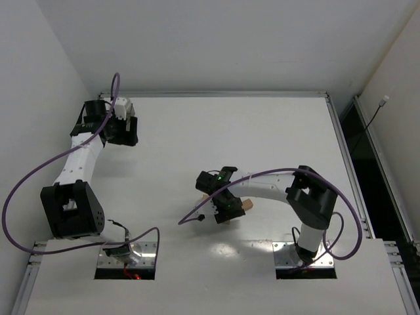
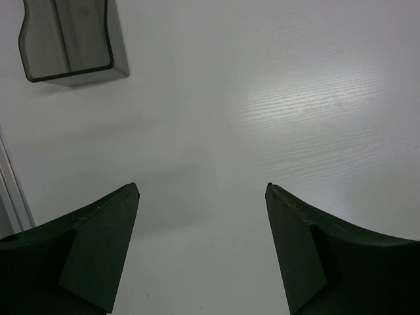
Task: Build the wood block tower
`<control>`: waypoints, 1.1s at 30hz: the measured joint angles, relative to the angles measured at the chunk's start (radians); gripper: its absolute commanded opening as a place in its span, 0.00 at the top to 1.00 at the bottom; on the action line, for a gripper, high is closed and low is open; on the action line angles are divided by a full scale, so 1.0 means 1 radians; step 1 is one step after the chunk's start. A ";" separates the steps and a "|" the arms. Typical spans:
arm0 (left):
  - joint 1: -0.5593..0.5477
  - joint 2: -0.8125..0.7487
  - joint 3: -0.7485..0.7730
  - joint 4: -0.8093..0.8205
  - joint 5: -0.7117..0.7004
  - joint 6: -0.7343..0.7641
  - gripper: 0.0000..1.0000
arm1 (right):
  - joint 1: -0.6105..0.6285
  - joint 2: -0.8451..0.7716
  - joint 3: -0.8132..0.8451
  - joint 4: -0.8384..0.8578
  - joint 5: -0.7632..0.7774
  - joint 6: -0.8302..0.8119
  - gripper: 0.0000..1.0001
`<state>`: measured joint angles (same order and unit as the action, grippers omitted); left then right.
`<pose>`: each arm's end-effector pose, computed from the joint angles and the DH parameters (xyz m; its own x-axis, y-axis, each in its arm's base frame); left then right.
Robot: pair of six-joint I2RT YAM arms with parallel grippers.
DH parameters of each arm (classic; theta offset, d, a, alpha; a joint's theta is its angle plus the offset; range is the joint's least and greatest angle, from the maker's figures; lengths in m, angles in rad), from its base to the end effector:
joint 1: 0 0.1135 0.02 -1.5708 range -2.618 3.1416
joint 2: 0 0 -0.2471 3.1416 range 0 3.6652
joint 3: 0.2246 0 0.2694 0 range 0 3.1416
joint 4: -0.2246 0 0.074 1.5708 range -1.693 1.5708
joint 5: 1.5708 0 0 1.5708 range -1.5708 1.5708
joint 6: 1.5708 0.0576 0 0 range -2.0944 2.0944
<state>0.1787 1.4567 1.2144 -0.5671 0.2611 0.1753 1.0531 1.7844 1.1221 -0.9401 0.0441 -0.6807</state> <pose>0.3477 0.0477 0.2604 -0.7008 0.0446 -0.7120 0.1277 0.9898 -0.0637 0.1567 0.2701 0.1093 0.1624 -0.9853 0.0523 -0.9865 -0.1633 -0.0144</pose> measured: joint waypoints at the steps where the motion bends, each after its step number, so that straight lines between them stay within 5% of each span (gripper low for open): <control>1: 0.000 0.002 0.000 0.000 -0.001 0.000 0.25 | 0.003 0.008 0.006 0.004 0.010 0.010 0.51; 15: 0.008 0.021 0.000 0.017 -0.024 0.000 0.25 | 0.030 0.103 0.021 0.015 0.098 0.073 0.51; 23: 0.011 0.035 0.000 0.029 -0.031 0.001 0.25 | 0.031 0.143 0.024 0.015 0.134 0.084 0.75; 27: 0.011 0.036 0.000 0.031 -0.038 0.004 0.25 | 0.031 0.143 0.024 0.016 0.139 0.087 1.00; 33: 0.011 0.036 0.000 0.032 -0.045 0.004 0.25 | 0.026 0.140 0.025 0.023 0.139 0.091 1.00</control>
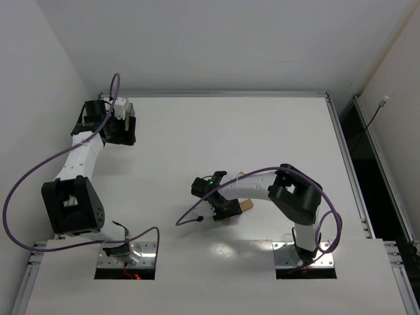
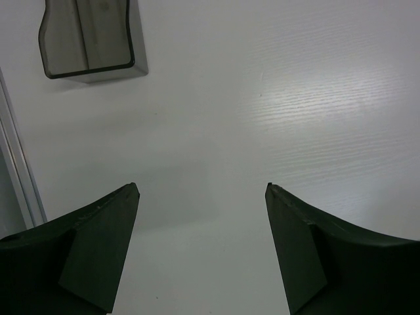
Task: Build the wood block tower
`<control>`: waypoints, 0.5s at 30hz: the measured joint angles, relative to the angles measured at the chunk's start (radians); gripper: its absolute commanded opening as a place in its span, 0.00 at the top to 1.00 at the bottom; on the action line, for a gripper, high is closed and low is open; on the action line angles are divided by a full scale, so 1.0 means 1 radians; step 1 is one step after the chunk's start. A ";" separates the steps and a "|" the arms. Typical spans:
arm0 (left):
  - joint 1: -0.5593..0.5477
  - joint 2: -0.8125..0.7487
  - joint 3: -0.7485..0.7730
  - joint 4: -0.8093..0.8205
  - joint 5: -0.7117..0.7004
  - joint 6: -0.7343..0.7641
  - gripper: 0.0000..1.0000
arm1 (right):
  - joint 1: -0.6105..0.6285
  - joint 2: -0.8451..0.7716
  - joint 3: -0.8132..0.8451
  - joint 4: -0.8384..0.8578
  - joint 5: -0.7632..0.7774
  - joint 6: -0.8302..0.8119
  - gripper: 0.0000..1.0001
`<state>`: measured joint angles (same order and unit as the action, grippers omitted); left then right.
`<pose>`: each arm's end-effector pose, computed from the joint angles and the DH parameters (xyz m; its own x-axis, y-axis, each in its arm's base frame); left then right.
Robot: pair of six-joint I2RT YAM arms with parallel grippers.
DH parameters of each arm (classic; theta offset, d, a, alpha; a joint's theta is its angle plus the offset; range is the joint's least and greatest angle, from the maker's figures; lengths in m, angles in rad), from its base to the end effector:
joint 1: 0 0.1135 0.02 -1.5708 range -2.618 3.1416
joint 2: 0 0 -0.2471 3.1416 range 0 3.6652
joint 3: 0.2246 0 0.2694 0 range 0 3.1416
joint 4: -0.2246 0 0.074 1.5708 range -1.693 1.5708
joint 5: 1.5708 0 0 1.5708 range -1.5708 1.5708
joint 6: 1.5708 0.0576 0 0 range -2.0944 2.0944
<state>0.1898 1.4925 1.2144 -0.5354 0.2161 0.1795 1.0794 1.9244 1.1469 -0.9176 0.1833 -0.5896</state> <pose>0.3551 0.0556 0.2508 -0.7092 0.0413 -0.7037 0.0884 0.9956 -0.0307 0.1596 0.2760 0.0742 0.0988 -0.9741 0.2036 -0.9897 -0.1174 -0.0814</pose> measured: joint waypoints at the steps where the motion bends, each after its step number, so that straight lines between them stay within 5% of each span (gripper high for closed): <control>1: 0.000 0.000 0.000 0.001 0.000 0.000 0.25 | -0.003 -0.004 0.001 0.006 -0.004 0.001 1.00; 12: 0.002 -0.001 -0.020 0.043 0.031 -0.028 0.27 | -0.135 -0.333 0.058 0.210 -0.146 0.030 1.00; 15: 0.007 -0.011 -0.066 0.080 0.051 -0.055 0.18 | -0.199 -0.401 0.058 0.293 -0.222 0.042 1.00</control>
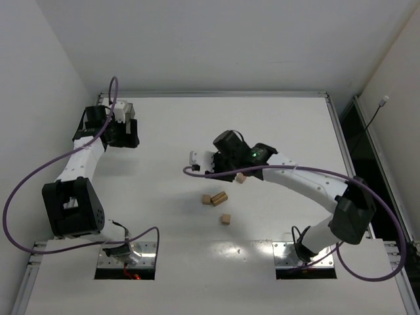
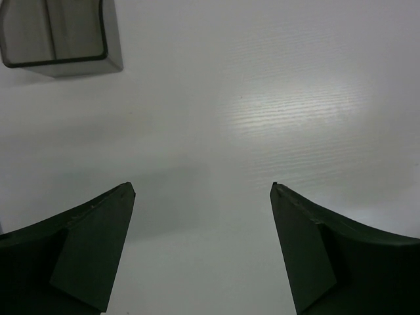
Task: Build the wood block tower
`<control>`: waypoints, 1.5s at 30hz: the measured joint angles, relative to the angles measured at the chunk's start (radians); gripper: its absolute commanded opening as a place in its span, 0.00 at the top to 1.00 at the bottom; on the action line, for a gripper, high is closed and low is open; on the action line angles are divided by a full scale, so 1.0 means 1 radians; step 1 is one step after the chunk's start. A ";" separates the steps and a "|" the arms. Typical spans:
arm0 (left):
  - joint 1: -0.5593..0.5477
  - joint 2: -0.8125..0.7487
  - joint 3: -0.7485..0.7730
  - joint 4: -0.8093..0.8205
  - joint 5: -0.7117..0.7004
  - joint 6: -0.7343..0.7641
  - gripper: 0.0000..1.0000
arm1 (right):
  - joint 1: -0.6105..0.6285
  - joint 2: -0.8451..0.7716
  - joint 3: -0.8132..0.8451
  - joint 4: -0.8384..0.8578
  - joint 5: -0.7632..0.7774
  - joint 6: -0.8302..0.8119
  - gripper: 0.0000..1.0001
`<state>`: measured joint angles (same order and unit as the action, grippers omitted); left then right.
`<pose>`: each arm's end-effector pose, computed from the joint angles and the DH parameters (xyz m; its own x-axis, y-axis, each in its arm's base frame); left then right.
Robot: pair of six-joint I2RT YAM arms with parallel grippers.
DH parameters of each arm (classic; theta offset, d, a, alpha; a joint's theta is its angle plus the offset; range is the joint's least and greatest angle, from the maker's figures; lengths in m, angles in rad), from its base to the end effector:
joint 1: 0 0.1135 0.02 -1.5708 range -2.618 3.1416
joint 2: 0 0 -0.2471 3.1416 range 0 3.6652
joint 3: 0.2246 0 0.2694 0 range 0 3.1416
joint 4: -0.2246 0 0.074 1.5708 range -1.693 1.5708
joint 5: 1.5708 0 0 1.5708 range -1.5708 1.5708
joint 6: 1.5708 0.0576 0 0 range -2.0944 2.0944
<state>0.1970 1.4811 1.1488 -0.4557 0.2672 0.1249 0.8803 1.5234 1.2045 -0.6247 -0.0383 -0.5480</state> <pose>0.3531 0.0550 0.2388 -0.6906 -0.0153 -0.7231 0.0805 0.9919 -0.0979 0.2236 0.2741 0.2284 -0.0314 -0.8554 -0.5171 -0.9384 0.2033 -0.2793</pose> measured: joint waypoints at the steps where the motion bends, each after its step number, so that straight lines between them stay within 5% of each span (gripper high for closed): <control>1: 0.001 -0.007 -0.021 0.010 0.010 -0.012 0.12 | -0.027 -0.010 0.000 0.025 -0.031 0.007 1.00; 6: 0.002 -0.019 -0.069 0.032 0.067 -0.064 0.00 | -0.163 -0.013 -0.032 0.156 -0.209 0.081 1.00; 22: 0.002 -0.059 -0.156 0.151 0.202 -0.149 0.00 | -0.427 0.066 -0.266 0.649 -0.763 0.436 1.00; 29: 0.002 -0.085 -0.182 0.177 0.219 -0.156 0.00 | -0.451 0.111 -0.343 0.763 -0.902 0.393 1.00; 45: 0.002 -0.077 -0.178 0.188 0.207 -0.151 0.00 | -0.479 0.217 -0.330 0.772 -0.943 0.124 1.00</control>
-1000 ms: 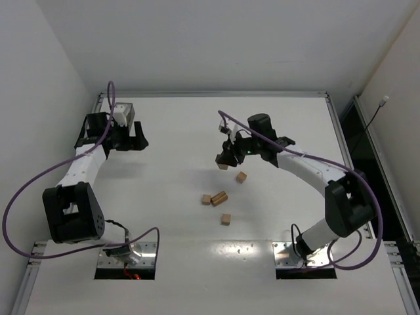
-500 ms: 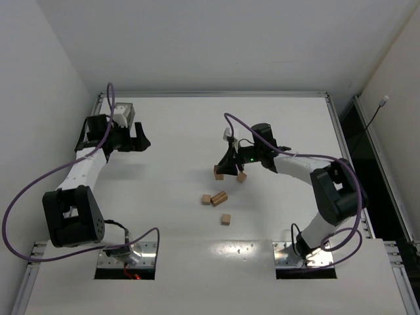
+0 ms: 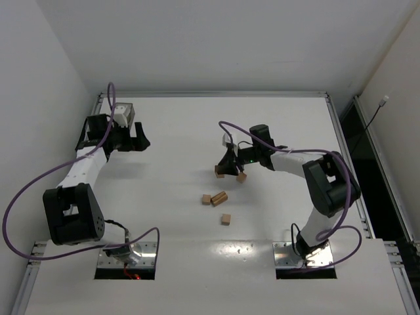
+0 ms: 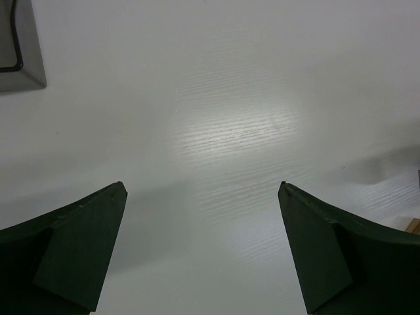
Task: Build the wood block tower
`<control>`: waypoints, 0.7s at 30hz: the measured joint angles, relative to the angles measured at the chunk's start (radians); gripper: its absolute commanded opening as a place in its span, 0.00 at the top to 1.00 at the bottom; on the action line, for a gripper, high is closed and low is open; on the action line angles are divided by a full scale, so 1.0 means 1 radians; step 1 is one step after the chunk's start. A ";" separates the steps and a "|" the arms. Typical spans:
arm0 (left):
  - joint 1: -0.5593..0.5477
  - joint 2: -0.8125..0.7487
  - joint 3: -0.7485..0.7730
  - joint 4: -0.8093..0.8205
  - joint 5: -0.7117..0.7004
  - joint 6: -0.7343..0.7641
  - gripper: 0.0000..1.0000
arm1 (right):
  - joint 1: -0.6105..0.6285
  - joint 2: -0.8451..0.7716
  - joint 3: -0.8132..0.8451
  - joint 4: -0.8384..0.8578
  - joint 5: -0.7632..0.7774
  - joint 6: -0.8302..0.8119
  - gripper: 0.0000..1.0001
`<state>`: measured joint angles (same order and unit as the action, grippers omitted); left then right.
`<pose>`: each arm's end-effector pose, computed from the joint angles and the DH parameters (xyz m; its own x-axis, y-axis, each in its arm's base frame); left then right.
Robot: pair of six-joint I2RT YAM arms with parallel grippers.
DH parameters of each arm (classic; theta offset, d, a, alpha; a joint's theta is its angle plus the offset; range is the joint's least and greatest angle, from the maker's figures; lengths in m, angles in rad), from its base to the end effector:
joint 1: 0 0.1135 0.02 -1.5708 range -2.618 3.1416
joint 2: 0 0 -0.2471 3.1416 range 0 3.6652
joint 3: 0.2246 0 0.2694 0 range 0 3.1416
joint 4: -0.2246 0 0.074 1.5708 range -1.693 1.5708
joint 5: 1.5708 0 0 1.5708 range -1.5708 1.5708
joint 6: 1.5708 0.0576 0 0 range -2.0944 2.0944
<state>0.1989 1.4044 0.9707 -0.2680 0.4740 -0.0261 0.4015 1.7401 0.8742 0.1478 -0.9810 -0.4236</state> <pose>0.3368 0.0411 0.2204 -0.6369 -0.1521 -0.7558 0.1494 0.9374 -0.3145 0.3102 0.1837 0.1261 -0.2260 -0.3443 -0.9113 -0.9722 0.1381 0.1889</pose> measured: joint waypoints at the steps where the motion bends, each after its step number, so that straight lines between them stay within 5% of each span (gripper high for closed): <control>1: -0.002 0.009 0.004 -0.001 -0.003 0.000 0.00 | 0.000 0.011 0.007 0.000 -0.001 -0.005 1.00; 8: -0.085 0.030 0.014 -0.026 -0.040 0.045 0.03 | -0.005 0.077 0.016 0.001 -0.014 -0.026 1.00; 21: -0.491 -0.074 -0.155 0.103 0.086 0.012 0.07 | -0.008 0.094 0.059 0.026 -0.106 0.048 1.00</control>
<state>-0.2924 1.3300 0.8154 -0.1650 0.5598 -0.0143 0.3939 1.8339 0.9329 0.1738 -1.0874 -0.3756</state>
